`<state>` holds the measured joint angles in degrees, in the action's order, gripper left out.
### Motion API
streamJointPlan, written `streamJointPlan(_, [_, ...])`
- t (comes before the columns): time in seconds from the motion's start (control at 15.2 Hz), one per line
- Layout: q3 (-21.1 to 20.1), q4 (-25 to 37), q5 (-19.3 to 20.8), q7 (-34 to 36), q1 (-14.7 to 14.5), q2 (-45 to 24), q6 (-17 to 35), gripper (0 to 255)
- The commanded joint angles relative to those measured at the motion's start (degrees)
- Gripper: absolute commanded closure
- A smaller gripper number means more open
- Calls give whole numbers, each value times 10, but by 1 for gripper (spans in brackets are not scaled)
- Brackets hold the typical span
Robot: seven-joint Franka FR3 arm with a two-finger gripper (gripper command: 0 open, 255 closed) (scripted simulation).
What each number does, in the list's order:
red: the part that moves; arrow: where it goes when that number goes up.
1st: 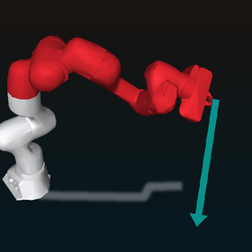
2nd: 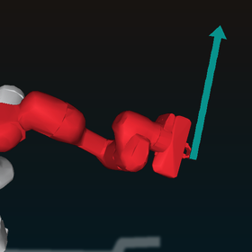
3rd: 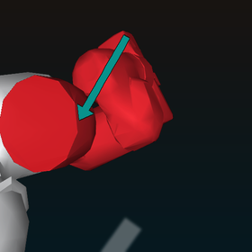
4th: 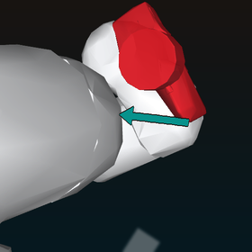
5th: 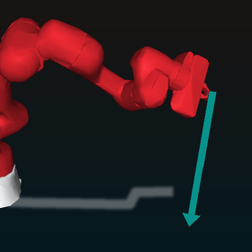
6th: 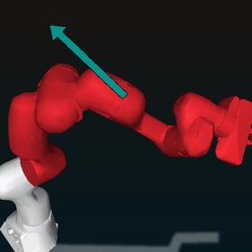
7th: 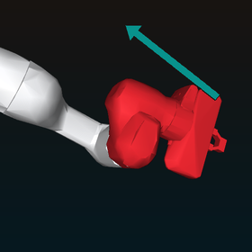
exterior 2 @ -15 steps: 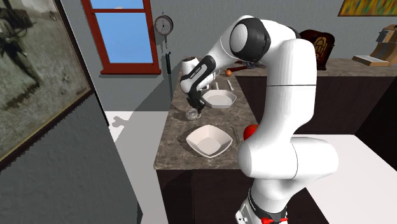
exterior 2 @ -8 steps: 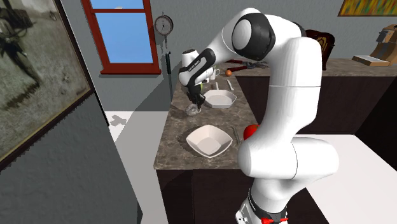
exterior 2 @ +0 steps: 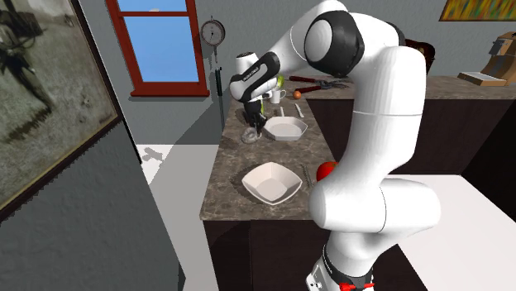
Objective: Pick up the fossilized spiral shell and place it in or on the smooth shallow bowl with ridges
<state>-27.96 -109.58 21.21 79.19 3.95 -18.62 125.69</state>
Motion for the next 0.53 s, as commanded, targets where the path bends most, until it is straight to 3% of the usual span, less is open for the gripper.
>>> streamJointPlan(0.0, [-3,2,-8,-6,3,11,-11,255])
streamJointPlan(0.13, [-5,5,-12,-10,4,15,-18,255])
streamJointPlan(0.46, [-19,-141,-71,-40,34,135,30,255])
